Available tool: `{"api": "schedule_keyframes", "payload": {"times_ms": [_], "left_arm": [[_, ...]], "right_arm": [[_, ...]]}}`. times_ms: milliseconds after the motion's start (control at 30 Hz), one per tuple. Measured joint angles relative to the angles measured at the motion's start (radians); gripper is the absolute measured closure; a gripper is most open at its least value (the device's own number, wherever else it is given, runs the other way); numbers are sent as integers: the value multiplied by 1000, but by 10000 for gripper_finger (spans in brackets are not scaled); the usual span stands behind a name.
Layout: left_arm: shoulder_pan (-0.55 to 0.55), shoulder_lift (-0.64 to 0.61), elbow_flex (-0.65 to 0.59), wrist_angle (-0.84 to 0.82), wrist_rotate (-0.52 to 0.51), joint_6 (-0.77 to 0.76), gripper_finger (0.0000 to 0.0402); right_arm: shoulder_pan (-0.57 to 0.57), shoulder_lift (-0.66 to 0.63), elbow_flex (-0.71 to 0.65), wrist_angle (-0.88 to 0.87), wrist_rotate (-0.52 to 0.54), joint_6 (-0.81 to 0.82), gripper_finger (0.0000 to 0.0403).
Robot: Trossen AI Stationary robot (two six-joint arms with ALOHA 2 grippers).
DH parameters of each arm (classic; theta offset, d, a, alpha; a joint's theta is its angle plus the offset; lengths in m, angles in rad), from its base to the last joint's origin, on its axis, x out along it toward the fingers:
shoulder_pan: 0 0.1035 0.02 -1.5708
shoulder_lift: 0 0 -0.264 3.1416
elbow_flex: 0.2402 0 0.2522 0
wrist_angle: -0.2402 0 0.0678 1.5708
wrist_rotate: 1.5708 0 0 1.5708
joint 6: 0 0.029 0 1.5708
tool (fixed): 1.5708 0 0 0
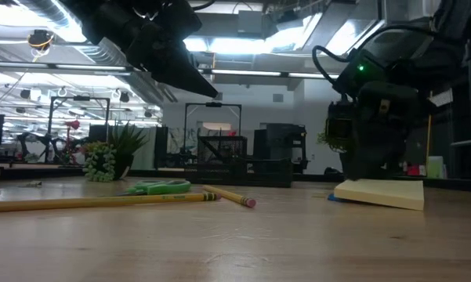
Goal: Pick and place office supplies into organizer
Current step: Put the sticky notes into the desk organizer
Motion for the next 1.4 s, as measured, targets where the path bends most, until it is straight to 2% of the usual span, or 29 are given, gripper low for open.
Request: {"api": "schedule_keyframes", "payload": {"times_ms": [433,1067,1200,1400], "left_arm": [[0,0,0,0,0,0,396],[0,0,0,0,0,0,398],[0,0,0,0,0,0,396],[0,0,0,0,-4,0,399]], "right_arm": [[1,1,-3,-22,-84,-63,238],[2,2,-4,-33,-82,-78,240],[2,3,-4,-40,-80,-78,263],[2,3,-4,-44,-78,-82,320]]}}
